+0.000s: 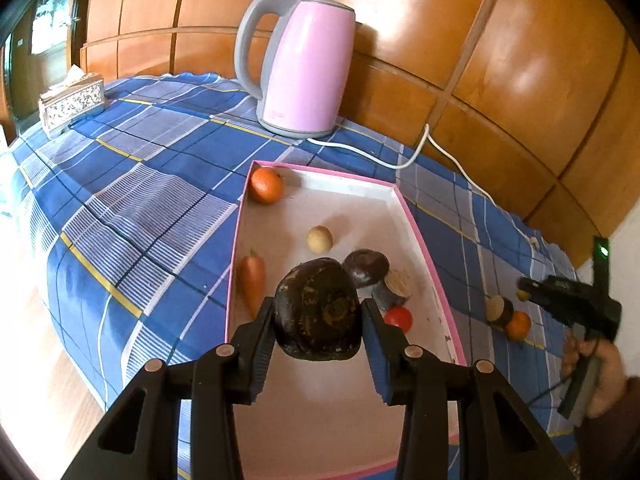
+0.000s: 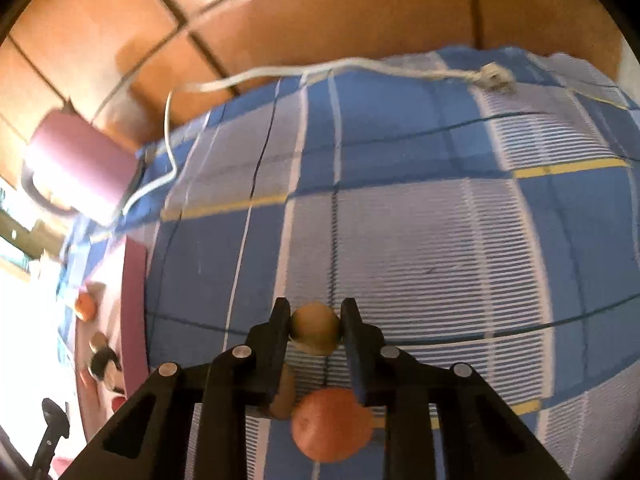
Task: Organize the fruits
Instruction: 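Lift the dark round fruit and carry it over the tray, then drop the dark fruit into the tray while the right tool lifts the beige potato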
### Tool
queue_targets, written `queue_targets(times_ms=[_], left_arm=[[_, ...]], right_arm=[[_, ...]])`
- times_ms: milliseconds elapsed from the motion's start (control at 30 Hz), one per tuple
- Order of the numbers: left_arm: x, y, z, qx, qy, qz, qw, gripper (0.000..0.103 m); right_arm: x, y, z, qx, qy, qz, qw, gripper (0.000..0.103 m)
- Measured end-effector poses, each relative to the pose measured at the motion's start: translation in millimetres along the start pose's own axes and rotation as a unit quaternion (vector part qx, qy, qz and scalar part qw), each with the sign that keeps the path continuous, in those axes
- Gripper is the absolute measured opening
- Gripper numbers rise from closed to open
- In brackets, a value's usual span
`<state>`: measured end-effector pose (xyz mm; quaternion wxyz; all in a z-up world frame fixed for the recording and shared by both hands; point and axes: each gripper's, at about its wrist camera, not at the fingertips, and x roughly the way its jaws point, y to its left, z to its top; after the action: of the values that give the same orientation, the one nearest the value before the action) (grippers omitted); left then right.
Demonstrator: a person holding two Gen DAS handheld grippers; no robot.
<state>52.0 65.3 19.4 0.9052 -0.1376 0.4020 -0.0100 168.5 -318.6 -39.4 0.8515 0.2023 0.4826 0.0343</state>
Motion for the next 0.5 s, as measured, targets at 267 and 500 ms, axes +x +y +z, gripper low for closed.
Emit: queue_targets(times_ms=[267, 500], left_arm=[[16, 2, 10, -0.004, 0.001, 0.028, 0.9996, 0.042], [42, 1, 22, 0.001, -0.004, 0.066, 0.9978, 0.042]], right_arm=[[-44, -41, -13, 0.001, -0.051, -0.056, 0.997, 0.026], [-58, -70, -54, -0.011, -0.049, -0.099, 0.994, 0.026]])
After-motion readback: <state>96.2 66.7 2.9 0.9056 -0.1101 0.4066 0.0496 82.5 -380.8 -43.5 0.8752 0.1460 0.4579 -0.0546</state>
